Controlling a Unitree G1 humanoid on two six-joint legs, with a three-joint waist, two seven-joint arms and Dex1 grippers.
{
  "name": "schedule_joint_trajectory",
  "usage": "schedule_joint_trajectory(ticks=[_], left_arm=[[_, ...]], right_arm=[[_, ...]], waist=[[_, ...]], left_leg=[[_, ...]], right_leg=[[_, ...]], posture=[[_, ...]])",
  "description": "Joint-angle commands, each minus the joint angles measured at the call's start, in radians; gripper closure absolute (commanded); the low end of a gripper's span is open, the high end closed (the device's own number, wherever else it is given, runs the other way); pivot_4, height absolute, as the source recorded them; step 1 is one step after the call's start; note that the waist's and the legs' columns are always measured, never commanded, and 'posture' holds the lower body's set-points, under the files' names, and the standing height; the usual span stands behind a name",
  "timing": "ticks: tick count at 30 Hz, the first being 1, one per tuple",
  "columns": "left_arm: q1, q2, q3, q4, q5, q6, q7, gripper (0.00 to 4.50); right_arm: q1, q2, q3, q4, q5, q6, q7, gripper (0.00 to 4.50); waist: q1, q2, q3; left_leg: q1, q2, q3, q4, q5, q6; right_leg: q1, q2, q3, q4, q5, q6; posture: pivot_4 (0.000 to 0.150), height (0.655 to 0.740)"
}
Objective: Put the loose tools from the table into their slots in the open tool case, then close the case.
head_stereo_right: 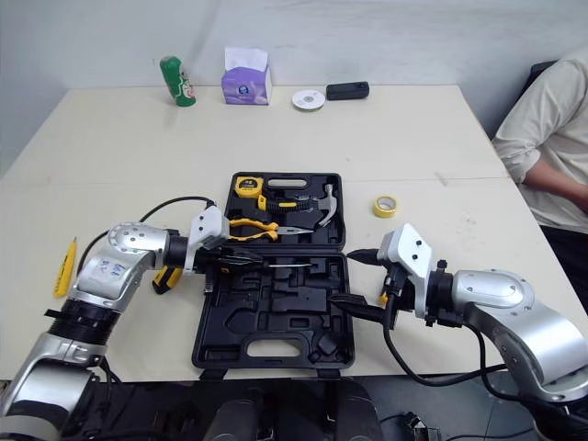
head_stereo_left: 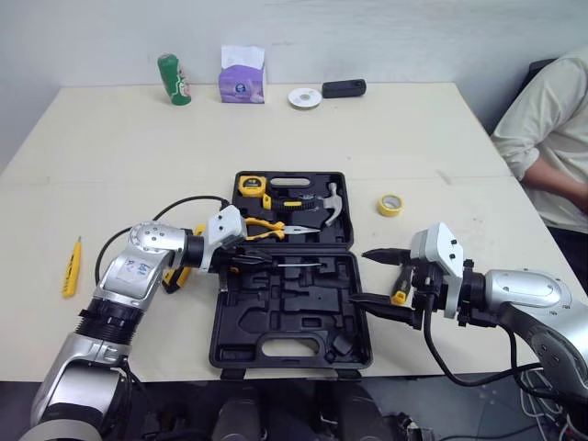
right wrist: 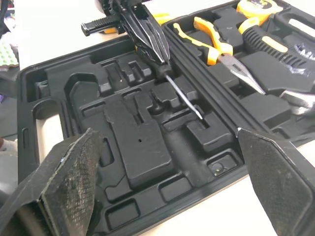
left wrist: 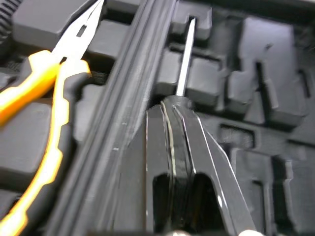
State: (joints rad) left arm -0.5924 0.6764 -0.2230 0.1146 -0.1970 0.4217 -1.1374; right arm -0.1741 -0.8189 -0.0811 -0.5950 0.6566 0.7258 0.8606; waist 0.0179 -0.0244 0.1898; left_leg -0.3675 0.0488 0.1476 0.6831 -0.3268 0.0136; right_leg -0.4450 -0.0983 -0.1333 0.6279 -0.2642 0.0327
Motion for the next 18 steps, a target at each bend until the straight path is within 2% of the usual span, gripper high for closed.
schedule_joint_trajectory(ticks=[1,5,9,18], left_arm=[[0.054,0.042,-0.12,0.016,0.129,0.06,0.009,4.45],[0.048,0.046,-0.165,0.012,0.208,0.021,0.055,4.45],[0.05,0.027,-0.165,-0.039,0.182,0.066,0.045,4.45],[0.071,-0.015,-0.114,-0.041,0.129,0.044,0.041,4.45]], right_arm=[[-0.005,-0.008,0.0,-0.019,0.002,-0.01,0.003,0.0],[0.006,-0.009,0.012,-0.016,-0.027,-0.026,-0.003,0.0],[0.016,-0.01,0.007,-0.025,-0.031,-0.027,0.001,0.0],[0.004,-0.007,0.011,-0.015,-0.038,-0.024,0.003,0.0]], waist=[[-0.005,0.002,-0.006],[-0.007,0.007,-0.02],[-0.008,0.009,-0.022],[-0.003,0.01,-0.023]], left_leg=[[0.0,0.0,0.0,0.0,0.0,0.0],[0.003,0.0,0.0,-0.001,-0.001,0.0],[0.016,0.001,0.0,-0.004,-0.008,0.005],[0.016,0.002,0.0,-0.003,-0.011,0.005]], right_leg=[[0.0,0.0,0.0,0.0,0.0,0.0],[0.002,0.0,0.0,0.0,0.0,-0.001],[0.015,0.0,0.001,-0.002,-0.003,-0.002],[0.016,0.0,0.001,-0.001,-0.005,-0.001]], posture=[[0.15,0.7252],[0.15,0.7252],[0.15,0.7252],[0.15,0.7252]])
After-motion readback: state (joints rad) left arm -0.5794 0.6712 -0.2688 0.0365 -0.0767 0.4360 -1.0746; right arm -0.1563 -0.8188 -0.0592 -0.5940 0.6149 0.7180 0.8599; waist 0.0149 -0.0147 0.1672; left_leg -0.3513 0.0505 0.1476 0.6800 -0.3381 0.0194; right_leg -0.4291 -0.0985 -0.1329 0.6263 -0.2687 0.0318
